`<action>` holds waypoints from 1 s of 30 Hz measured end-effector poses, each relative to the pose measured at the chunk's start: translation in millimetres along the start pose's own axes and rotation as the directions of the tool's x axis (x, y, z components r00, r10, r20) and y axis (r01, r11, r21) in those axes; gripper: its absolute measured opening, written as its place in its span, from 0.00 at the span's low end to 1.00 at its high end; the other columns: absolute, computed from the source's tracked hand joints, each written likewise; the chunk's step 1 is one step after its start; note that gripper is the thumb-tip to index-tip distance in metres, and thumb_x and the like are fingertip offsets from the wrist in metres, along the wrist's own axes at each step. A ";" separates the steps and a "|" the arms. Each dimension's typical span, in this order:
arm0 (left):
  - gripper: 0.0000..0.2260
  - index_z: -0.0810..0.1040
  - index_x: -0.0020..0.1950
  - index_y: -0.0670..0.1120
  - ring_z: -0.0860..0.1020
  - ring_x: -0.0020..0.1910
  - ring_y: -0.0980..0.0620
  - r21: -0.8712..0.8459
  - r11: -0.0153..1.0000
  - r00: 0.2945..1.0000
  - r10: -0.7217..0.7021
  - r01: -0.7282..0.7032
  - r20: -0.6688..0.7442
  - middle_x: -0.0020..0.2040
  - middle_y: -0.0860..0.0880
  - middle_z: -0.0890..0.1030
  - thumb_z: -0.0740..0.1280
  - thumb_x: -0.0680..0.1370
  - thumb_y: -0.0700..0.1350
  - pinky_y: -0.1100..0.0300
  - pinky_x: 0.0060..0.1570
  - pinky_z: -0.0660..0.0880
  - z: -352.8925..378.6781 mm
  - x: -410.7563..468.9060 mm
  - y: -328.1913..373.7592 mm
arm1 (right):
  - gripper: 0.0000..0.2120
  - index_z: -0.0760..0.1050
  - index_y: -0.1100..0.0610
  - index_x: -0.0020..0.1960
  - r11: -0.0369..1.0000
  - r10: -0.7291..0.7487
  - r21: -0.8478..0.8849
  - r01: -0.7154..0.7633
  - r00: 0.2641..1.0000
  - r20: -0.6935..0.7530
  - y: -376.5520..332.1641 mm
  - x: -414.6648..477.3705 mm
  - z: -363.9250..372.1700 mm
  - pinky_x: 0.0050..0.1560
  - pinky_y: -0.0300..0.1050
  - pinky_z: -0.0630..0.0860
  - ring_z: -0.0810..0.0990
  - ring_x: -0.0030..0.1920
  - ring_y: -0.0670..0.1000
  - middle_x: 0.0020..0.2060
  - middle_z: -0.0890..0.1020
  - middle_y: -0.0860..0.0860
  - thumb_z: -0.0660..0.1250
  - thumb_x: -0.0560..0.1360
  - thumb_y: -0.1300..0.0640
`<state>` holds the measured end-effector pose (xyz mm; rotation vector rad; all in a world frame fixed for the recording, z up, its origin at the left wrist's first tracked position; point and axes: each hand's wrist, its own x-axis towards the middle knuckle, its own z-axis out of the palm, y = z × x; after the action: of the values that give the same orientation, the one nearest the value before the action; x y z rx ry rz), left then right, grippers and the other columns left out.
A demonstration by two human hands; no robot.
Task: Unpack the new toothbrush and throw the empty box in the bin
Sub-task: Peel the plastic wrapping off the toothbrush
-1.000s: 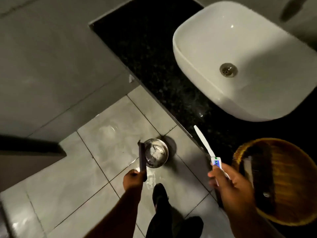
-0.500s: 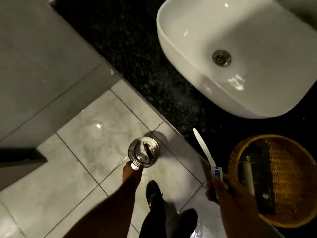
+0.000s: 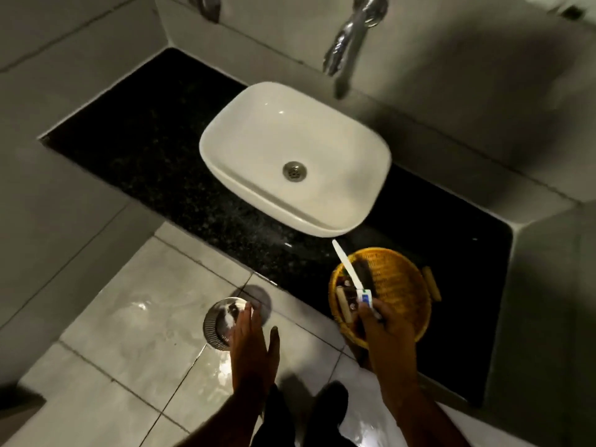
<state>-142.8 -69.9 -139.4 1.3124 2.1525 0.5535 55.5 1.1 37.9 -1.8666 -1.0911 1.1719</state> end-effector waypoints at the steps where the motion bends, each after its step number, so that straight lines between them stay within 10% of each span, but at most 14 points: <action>1: 0.27 0.72 0.79 0.42 0.78 0.74 0.36 0.001 0.998 0.998 0.057 -0.057 -0.018 0.77 0.40 0.77 0.71 0.81 0.48 0.35 0.71 0.76 -8.4 -1.9 24.7 | 0.08 0.82 0.56 0.44 1.000 0.012 0.014 -0.011 1.000 -0.018 0.8 0.7 -10.8 0.33 0.31 0.78 0.83 0.35 0.45 0.31 0.84 0.49 0.67 0.80 0.60; 11: 0.15 0.80 0.68 0.49 0.80 0.59 0.48 -0.082 0.870 0.874 0.483 -0.487 -0.057 0.61 0.49 0.82 0.61 0.86 0.53 0.46 0.61 0.80 -52.0 -1.2 208.7 | 0.08 0.82 0.54 0.57 0.954 0.176 0.237 -0.181 0.983 0.044 9.6 12.2 -86.8 0.40 0.45 0.84 0.87 0.42 0.54 0.43 0.87 0.55 0.70 0.79 0.57; 16: 0.30 0.71 0.82 0.52 0.72 0.78 0.46 0.281 0.520 0.579 0.791 -0.807 0.197 0.79 0.49 0.75 0.67 0.79 0.45 0.43 0.79 0.67 -54.7 5.4 266.6 | 0.07 0.81 0.55 0.56 0.974 0.151 0.154 -0.164 0.984 0.091 9.2 22.8 -116.1 0.36 0.39 0.78 0.82 0.38 0.48 0.40 0.84 0.56 0.70 0.78 0.57; 19: 0.21 0.83 0.71 0.53 0.81 0.70 0.44 0.368 0.352 0.477 0.809 -0.861 0.343 0.67 0.50 0.84 0.66 0.78 0.47 0.40 0.81 0.61 -44.6 16.5 275.1 | 0.04 0.83 0.54 0.51 0.990 0.081 0.106 -0.094 0.989 0.121 8.1 32.4 -132.7 0.40 0.37 0.77 0.81 0.39 0.46 0.39 0.85 0.53 0.71 0.77 0.59; 26: 0.13 0.87 0.64 0.56 0.84 0.60 0.46 0.350 0.406 0.528 0.743 -0.844 0.411 0.62 0.54 0.88 0.66 0.84 0.52 0.46 0.71 0.71 -37.7 15.2 296.7 | 0.03 0.85 0.55 0.46 0.999 -0.019 0.053 0.009 0.980 0.200 11.1 52.1 -163.0 0.37 0.41 0.77 0.81 0.35 0.48 0.33 0.84 0.51 0.72 0.76 0.61; 30: 0.12 0.87 0.63 0.55 0.85 0.60 0.48 0.210 0.666 0.671 0.570 -0.715 0.474 0.62 0.53 0.88 0.67 0.84 0.55 0.51 0.60 0.80 -29.7 16.2 297.2 | 0.10 0.83 0.55 0.56 0.995 -0.026 0.095 0.006 0.978 0.209 12.9 61.2 -169.8 0.32 0.36 0.77 0.81 0.34 0.46 0.40 0.86 0.53 0.72 0.76 0.64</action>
<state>30.9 72.8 57.8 2.2491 1.4539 0.1025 231.0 33.1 67.9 -1.6881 -1.1406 1.4113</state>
